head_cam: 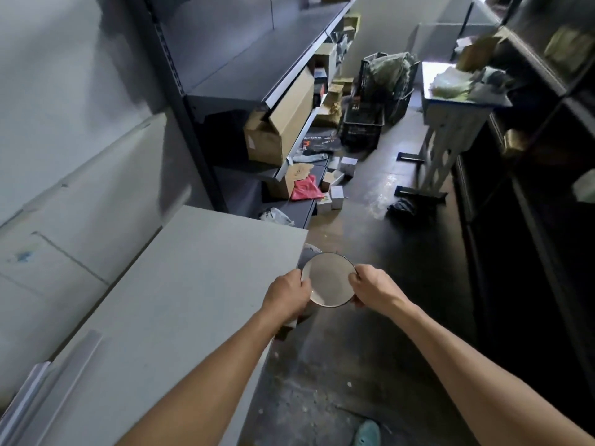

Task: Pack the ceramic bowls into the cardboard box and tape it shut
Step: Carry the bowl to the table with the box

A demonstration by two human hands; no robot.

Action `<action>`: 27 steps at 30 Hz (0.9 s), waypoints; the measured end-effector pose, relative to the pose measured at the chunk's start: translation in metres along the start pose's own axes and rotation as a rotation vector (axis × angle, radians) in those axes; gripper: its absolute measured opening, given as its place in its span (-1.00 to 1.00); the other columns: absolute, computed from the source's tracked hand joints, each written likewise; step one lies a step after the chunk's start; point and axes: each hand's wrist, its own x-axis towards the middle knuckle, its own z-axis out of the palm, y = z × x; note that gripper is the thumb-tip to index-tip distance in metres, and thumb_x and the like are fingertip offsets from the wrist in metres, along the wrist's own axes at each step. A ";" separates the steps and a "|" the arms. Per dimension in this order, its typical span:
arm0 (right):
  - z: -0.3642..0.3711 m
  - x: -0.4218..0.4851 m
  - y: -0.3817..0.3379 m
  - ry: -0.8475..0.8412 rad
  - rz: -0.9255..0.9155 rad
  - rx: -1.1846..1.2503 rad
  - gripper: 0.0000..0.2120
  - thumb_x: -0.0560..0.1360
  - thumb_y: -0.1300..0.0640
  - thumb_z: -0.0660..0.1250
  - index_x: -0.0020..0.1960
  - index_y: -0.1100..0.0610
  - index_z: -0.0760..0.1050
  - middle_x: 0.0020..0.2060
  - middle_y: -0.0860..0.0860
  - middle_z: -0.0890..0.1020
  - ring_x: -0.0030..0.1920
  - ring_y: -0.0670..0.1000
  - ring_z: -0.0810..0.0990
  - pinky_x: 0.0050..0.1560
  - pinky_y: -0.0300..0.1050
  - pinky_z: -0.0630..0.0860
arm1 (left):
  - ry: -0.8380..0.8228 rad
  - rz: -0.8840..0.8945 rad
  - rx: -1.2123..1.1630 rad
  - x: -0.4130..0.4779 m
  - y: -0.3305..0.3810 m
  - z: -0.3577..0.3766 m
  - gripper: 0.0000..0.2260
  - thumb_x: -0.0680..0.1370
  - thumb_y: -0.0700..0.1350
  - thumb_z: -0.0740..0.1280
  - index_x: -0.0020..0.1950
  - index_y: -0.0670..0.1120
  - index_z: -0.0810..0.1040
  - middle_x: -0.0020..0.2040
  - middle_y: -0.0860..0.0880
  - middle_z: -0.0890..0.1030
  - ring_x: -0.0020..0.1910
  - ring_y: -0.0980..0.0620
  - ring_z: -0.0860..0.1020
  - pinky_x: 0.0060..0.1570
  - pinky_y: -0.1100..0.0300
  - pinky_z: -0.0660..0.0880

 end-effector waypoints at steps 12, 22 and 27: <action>-0.133 0.041 0.083 0.188 0.058 0.100 -0.71 0.52 0.03 0.08 -0.23 0.15 0.46 -0.42 0.03 0.65 -0.41 0.05 0.67 -0.09 0.06 0.64 | -0.045 0.078 -0.037 0.053 0.175 0.011 -0.82 0.64 -0.12 0.13 -0.09 -0.14 0.44 -0.33 -0.08 0.57 -0.31 -0.02 0.54 -0.29 0.17 0.32; -0.206 0.062 0.164 0.256 0.212 0.147 -0.78 0.47 0.04 0.11 -0.18 0.15 0.44 -0.27 0.15 0.66 -0.16 0.24 0.67 -0.02 0.17 0.62 | -0.193 0.223 -0.105 0.110 0.273 0.051 -0.77 0.58 -0.08 0.09 -0.09 -0.13 0.50 -0.29 -0.07 0.72 -0.33 -0.02 0.70 -0.23 0.15 0.60; -0.228 0.085 0.179 0.298 0.267 0.221 -0.71 0.54 0.03 0.08 -0.18 0.17 0.47 -0.32 0.08 0.66 -0.38 0.05 0.69 -0.04 0.12 0.65 | -0.216 0.242 -0.065 0.159 0.294 0.076 -0.69 0.41 0.05 0.05 -0.11 -0.10 0.49 -0.24 -0.09 0.72 -0.18 -0.15 0.69 -0.04 -0.11 0.63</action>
